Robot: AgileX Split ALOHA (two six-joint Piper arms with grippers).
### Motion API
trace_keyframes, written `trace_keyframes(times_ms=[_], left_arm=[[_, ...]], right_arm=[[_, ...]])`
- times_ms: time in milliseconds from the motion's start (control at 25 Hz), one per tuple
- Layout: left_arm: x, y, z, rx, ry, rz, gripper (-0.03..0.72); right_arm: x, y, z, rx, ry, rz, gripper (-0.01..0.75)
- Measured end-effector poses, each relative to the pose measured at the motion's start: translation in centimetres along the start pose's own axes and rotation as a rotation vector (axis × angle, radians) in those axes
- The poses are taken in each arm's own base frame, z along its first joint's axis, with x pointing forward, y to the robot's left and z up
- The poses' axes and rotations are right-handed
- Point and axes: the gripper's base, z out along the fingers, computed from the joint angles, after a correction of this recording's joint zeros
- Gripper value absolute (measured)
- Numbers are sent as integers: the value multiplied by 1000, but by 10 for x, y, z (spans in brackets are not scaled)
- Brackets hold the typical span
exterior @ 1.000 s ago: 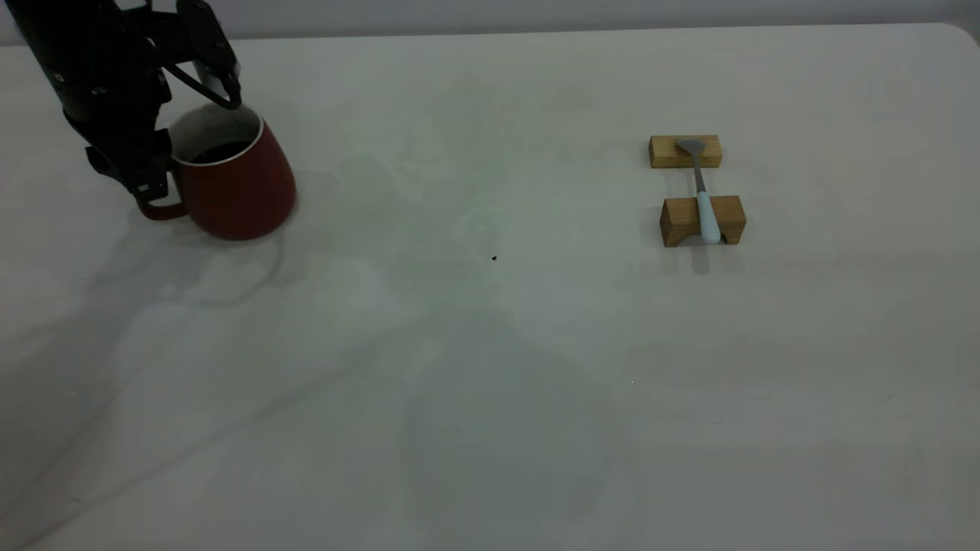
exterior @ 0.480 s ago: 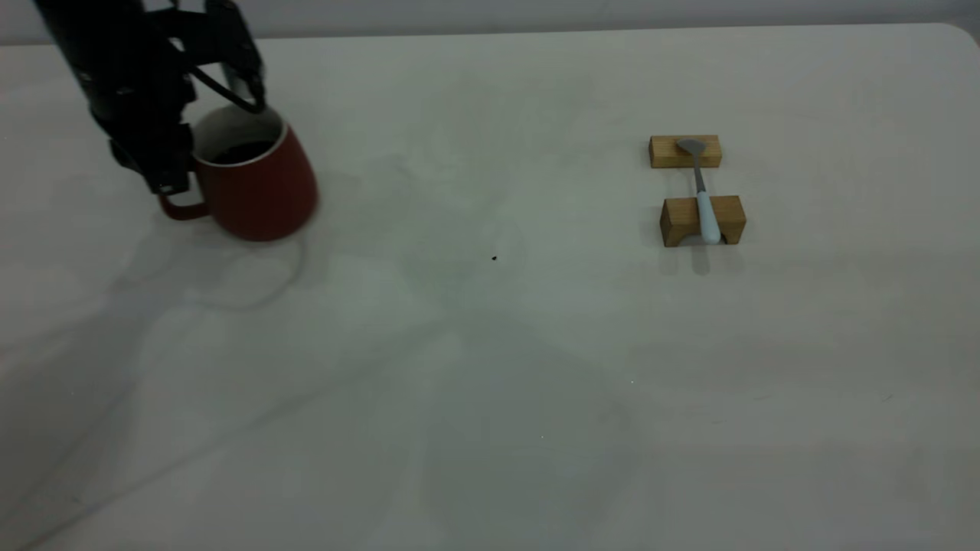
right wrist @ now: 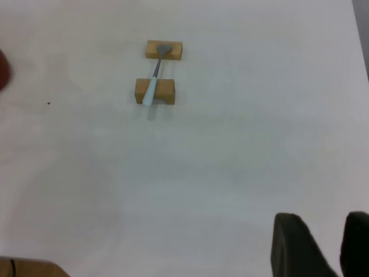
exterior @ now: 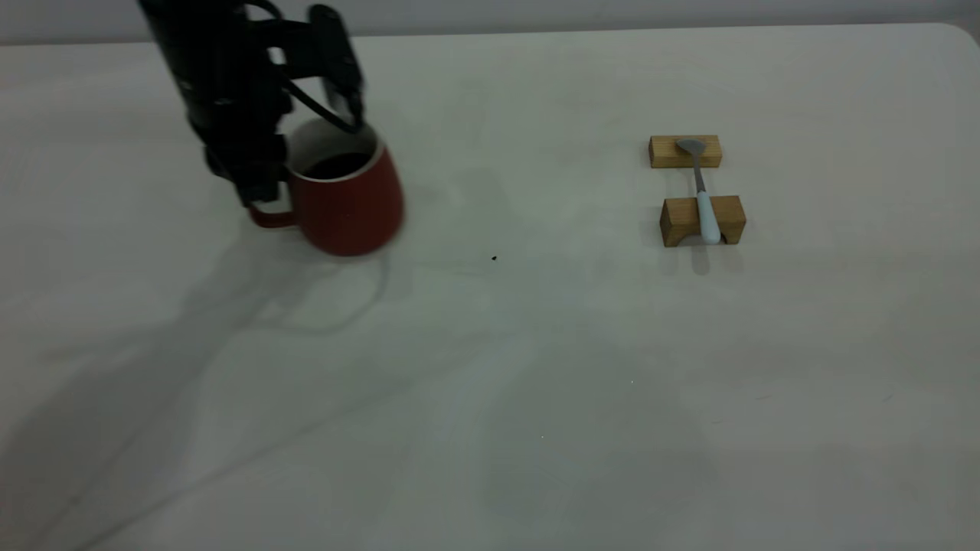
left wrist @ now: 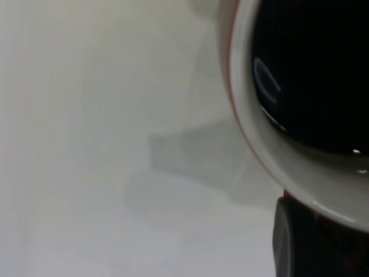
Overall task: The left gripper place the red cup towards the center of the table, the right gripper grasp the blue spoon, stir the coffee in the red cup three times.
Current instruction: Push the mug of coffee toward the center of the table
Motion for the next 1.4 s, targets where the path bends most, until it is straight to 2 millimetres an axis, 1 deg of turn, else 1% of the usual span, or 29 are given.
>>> trace_keyframes(times_ms=[200,320,760,880,1240,1360,1400], left_arm=[[-25,-16,-5,-17,-38,65,216],[-36,-22,-7,-30,-64,93,216],[-62,-31,-7,-47,-92,143,216],[-65,-31,-8,-51,-98,146,216],[-65,-32,-7,-47,-95,134,216],[-65,-31,-7,-48,-96,129,249],[-66,-31,-7,-50,-99,130,271]], right_arm=[[0,0,0,0,0,0,241],[0,0,0,0,0,0,241],[0,0,0,0,0,0,241],[0,0,0,0,0,0,241],[0,0,0,0,0,0,241],[0,0,0,0,0,0,241],[0,0,0,0,0,0,241]])
